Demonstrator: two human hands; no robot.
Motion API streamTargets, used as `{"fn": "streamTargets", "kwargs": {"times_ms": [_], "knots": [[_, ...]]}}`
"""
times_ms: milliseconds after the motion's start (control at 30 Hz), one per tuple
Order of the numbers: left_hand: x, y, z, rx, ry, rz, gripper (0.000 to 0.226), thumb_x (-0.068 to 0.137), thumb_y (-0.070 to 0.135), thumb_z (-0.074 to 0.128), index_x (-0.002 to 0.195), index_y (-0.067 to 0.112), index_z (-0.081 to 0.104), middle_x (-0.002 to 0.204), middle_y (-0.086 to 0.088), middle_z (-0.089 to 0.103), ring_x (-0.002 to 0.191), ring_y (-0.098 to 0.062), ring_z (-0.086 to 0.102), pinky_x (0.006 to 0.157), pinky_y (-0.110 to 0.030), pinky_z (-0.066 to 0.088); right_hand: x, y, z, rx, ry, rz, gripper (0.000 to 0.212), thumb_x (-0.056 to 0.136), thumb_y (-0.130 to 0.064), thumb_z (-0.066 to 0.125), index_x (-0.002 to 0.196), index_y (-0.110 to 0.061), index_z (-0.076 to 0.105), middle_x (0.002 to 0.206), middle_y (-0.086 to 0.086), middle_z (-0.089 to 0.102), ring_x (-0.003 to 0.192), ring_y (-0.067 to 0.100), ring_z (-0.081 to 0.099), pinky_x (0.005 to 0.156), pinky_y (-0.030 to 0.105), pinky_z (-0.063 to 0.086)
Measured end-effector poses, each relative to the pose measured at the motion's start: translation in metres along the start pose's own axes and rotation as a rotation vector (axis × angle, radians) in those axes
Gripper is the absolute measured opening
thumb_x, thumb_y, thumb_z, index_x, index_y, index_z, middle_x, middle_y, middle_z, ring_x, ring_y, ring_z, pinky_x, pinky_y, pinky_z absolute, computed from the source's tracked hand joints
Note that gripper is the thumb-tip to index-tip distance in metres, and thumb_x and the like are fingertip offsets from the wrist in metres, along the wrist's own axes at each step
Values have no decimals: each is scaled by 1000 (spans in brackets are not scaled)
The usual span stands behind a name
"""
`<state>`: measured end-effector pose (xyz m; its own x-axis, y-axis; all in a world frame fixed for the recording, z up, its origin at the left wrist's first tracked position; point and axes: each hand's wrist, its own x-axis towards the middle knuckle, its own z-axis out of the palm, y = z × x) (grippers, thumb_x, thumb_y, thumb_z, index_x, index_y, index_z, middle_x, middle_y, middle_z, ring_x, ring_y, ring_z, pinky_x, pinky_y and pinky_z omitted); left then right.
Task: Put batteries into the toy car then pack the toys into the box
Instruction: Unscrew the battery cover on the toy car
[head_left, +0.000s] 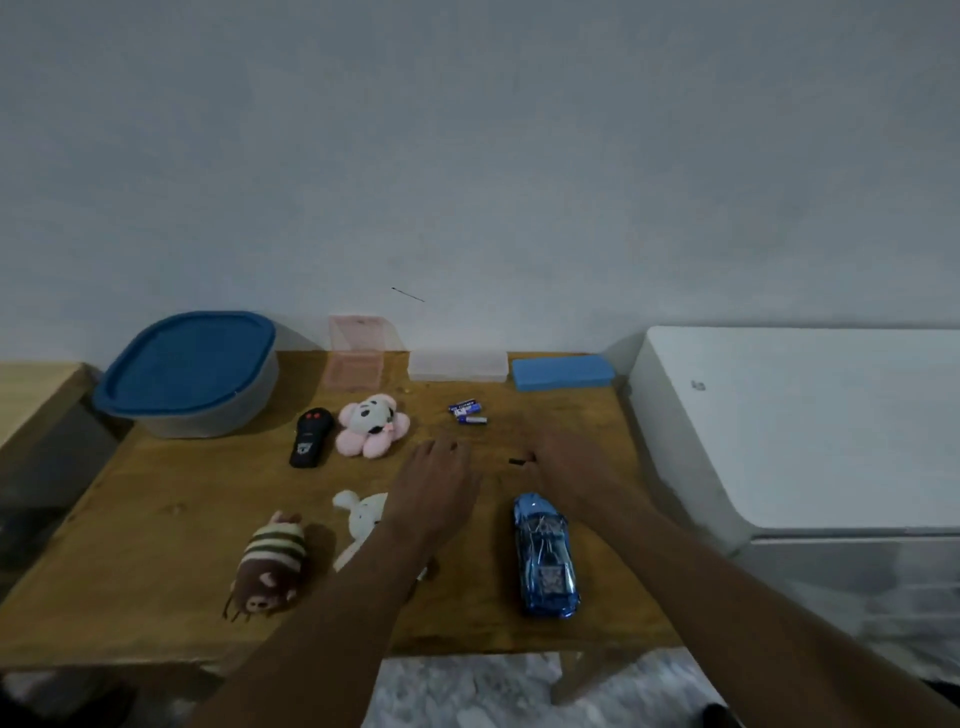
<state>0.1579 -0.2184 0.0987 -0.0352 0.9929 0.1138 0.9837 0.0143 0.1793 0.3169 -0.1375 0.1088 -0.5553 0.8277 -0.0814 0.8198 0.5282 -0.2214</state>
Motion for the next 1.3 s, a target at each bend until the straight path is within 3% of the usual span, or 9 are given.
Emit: {"fn": "streamTargets", "kwargs": {"times_ms": [133,300,500,833,1067,1300], "knots": [[-15,15,9,-23,-59,53,31,98,31,41,122,15,51,130,-7,53,116,-22,49,98,-34,40,-39,6,3,8,-38,103,20,96,-15,47,92,-6,64,88,5,62,72,14,50,51,19,30],[-35,40,18,-89,-178,56,36,100,31,39,131,13,46,134,-8,47,121,-24,45,94,-35,41,-84,18,15,-14,38,186,9,88,-21,49,79,-22,53,79,0,61,72,23,59,64,34,50],[-34,73,41,-81,-259,-11,48,99,37,40,142,18,34,140,-9,42,120,-28,49,92,-40,46,-109,46,20,-3,0,225,13,92,-21,49,92,-12,59,87,7,64,78,28,61,67,36,52],[-7,135,86,-18,-353,-369,83,86,52,53,149,17,11,147,-26,23,123,-43,44,92,-45,46,-104,105,29,38,-76,202,13,93,-20,47,94,-13,59,89,8,65,79,30,63,72,39,54],[11,153,105,11,-370,-577,67,94,33,52,145,16,12,144,-29,22,116,-43,48,85,-45,49,-87,130,34,109,-90,136,15,92,-26,48,90,-16,59,82,5,64,72,26,62,69,41,56],[19,158,99,-107,-400,-733,74,91,23,59,147,25,11,139,-28,28,119,-40,46,93,-49,45,-71,136,34,156,-98,77,13,94,-24,48,92,-18,60,84,2,63,73,21,60,69,37,54]]}}
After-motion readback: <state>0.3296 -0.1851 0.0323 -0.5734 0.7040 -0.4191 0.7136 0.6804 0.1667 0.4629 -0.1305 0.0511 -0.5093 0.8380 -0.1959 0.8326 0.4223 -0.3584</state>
